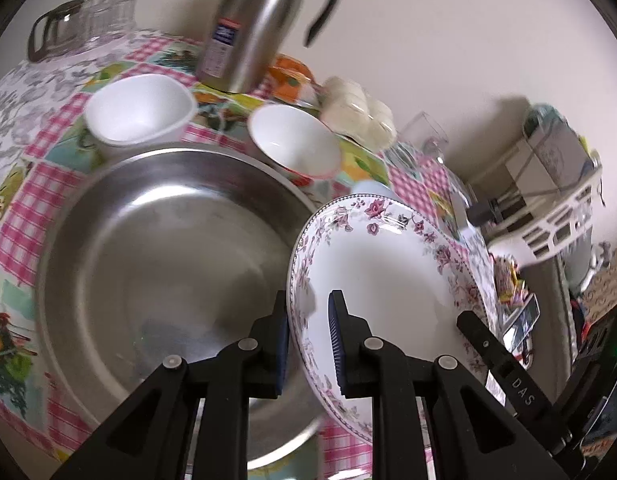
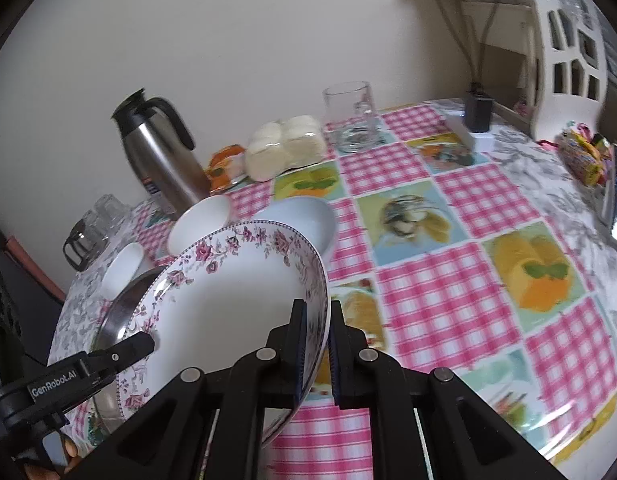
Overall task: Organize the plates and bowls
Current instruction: 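Carry the floral plate with both grippers over the steel basin, then lower the floral plate into the steel basin and open both grippers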
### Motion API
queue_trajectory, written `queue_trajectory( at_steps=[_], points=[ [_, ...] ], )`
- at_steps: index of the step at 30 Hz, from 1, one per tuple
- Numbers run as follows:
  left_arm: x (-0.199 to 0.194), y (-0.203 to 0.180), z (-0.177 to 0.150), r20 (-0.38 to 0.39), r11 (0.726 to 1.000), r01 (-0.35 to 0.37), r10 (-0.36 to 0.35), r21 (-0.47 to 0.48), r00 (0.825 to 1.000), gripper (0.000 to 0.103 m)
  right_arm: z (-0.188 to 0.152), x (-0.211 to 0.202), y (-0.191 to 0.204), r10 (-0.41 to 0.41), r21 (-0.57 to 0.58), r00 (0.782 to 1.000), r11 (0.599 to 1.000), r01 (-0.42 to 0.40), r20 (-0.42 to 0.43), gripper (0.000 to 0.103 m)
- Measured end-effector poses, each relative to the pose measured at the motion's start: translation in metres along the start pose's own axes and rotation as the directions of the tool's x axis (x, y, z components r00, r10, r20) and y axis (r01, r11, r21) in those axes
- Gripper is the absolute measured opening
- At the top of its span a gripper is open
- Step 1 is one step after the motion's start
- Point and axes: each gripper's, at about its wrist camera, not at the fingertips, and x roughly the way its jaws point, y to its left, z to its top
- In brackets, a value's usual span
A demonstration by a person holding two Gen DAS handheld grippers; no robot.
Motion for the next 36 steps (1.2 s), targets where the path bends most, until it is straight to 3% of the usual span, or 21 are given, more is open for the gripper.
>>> queue_trajectory(
  at_steps=[18,26,36],
  points=[
    [-0.037,0.100,0.035,0.036,0.986,-0.030,0.036,-0.162,0.999,0.019,-0.019,0.039,0.104,0.075,-0.118,0.995,0.990,-0.082,-0.063,0.011],
    [-0.035,0.121,0.038,0.014,0.979,-0.071,0.075,-0.191,0.997,0.019,-0.027,0.052,0.122,0.078,-0.136,0.993,0.987,-0.090,-0.090,0.011],
    [-0.023,0.123,0.035,-0.039,0.979,-0.094,0.088,-0.182,0.995,0.019,-0.032,0.068,0.116,0.048,-0.122,0.990,0.990,-0.064,-0.136,0.012]
  ],
)
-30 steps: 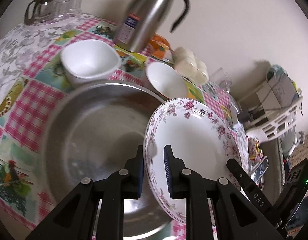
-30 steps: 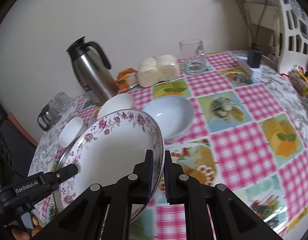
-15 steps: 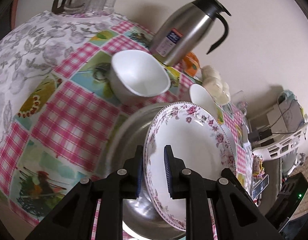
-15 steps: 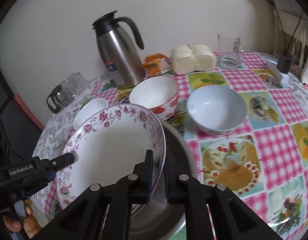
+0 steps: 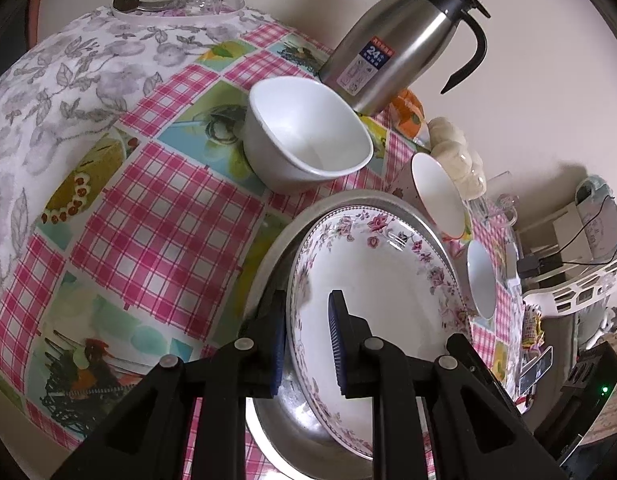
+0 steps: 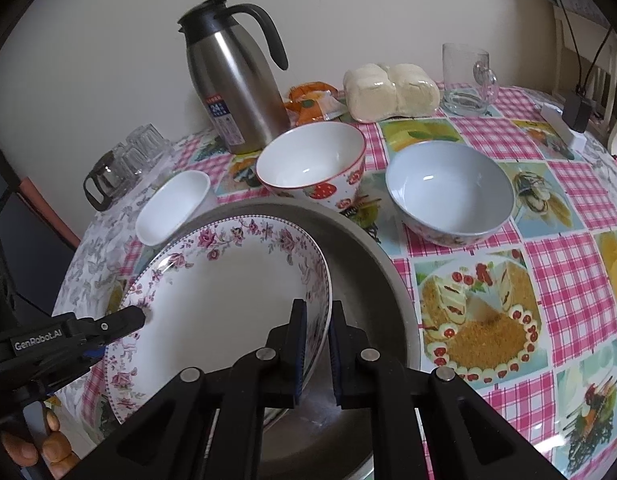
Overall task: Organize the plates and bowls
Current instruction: 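Lower the floral plate into the steel basin and open both grippers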
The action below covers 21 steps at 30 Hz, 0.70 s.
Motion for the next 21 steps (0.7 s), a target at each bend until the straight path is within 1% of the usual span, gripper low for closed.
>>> queue_trajectory(
  at_steps=[7,13,17,21],
  points=[
    [0.005,-0.002,-0.002,-0.021,1.000,-0.016,0.016,0.010,1.000,0.019,-0.003,0.007,-0.004,-0.018,0.001,0.999,1.000,0.018,-0.028,0.012],
    [0.015,-0.003,-0.005,-0.071,0.999,-0.038,0.038,0.004,0.997,0.019,-0.005,0.014,-0.006,-0.049,-0.002,0.997,0.999,0.049,-0.065,0.013],
    [0.016,-0.005,-0.006,-0.077,0.999,-0.054,0.054,0.003,0.996,0.019,-0.007,0.020,-0.010,-0.053,0.011,0.994,0.998,0.054,-0.095,0.014],
    [0.016,-0.003,-0.008,-0.081,0.998,-0.061,0.060,-0.006,0.995,0.019,-0.007,0.020,-0.010,-0.053,0.010,0.993,0.998,0.054,-0.101,0.014]
  ],
)
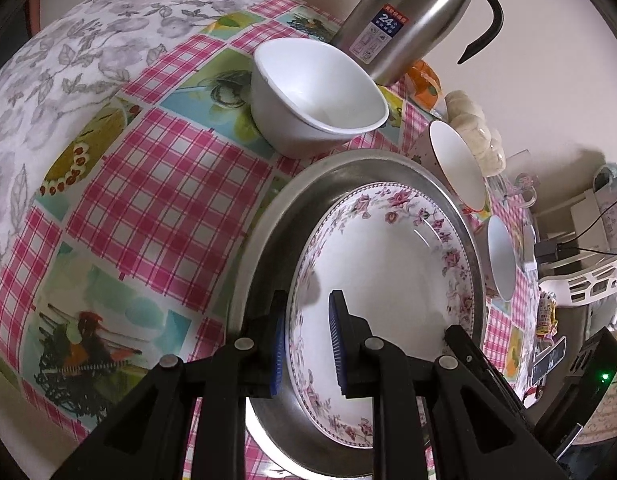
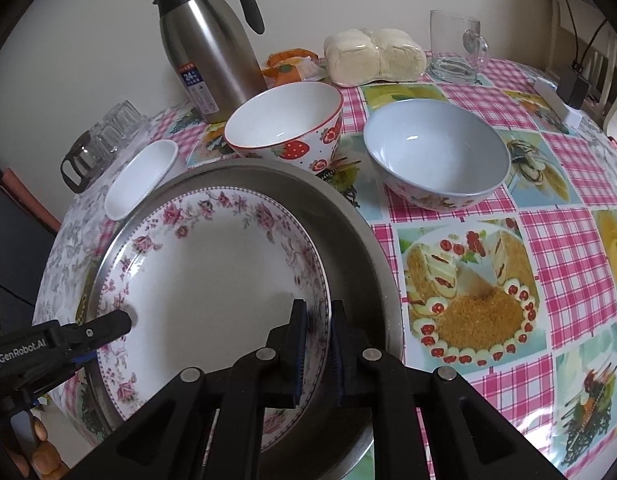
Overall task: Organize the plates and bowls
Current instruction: 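Lower the floral plate into the steel basin and open both grippers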
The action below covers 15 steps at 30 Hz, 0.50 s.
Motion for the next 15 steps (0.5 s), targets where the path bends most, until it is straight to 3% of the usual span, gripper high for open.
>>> queue_trajectory(
  at_steps=[15],
  points=[
    [-0.0005,0.0028,-0.0073,-0.005,1.000,-0.013,0.013,-0.004,1.000,0.022,-0.0024,-0.0013,-0.0016,0.005,0.005,1.000,1.000,-0.005,-0.023,0.014]
  ],
)
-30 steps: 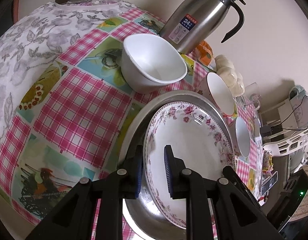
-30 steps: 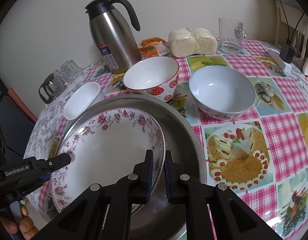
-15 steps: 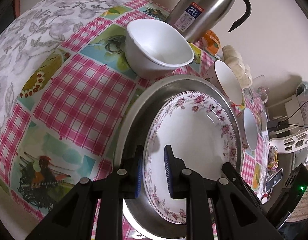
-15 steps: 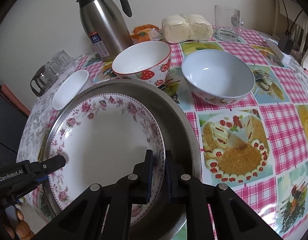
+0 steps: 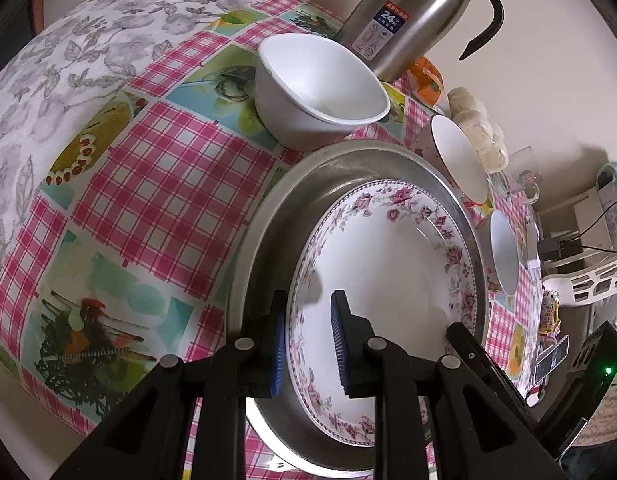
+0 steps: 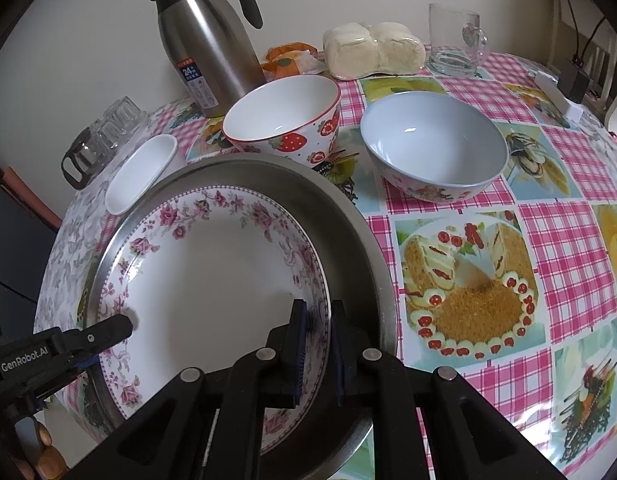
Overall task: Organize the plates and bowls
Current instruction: 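Lower the floral plate into the steel basin and open both grippers, then move both grippers toward the red-rimmed strawberry bowl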
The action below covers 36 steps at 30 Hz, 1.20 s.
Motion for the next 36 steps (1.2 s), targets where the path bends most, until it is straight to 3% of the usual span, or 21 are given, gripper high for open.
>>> queue_trajectory(
  at_steps=[11,13,15,24,27,31,36],
  points=[
    [-0.004,-0.006,0.005,0.028,0.998,-0.042,0.040,0.044,0.999,0.025,0.004,-0.007,0.003,-0.020,-0.031,1.000,0.999,0.020,0.013,0.014],
    [-0.007,-0.008,0.006,0.044,0.997,-0.050,0.047,0.058,0.998,0.028,0.005,-0.011,0.005,-0.026,-0.040,0.999,0.999,0.027,0.026,0.014],
    [-0.011,-0.010,0.007,0.063,0.995,-0.073,0.068,0.071,0.996,0.038,0.005,-0.013,0.006,-0.030,-0.045,0.999,0.998,0.031,0.036,0.014],
    [-0.030,-0.017,0.010,0.142,0.988,-0.109,0.093,0.108,0.985,0.048,0.009,-0.028,0.013,-0.046,-0.077,0.994,0.996,0.054,0.102,0.014],
    [-0.034,-0.019,0.009,0.163,0.984,-0.133,0.113,0.115,0.980,0.059,0.011,-0.031,0.016,-0.052,-0.087,0.992,0.994,0.062,0.118,0.027],
    [-0.034,-0.017,0.008,0.174,0.977,-0.181,0.160,0.112,0.972,0.064,0.011,-0.029,0.019,-0.063,-0.099,0.991,0.992,0.075,0.121,0.051],
    [-0.033,-0.015,0.008,0.187,0.965,-0.234,0.210,0.120,0.960,0.069,0.010,-0.029,0.021,-0.075,-0.112,0.989,0.990,0.089,0.131,0.069]
  ],
)
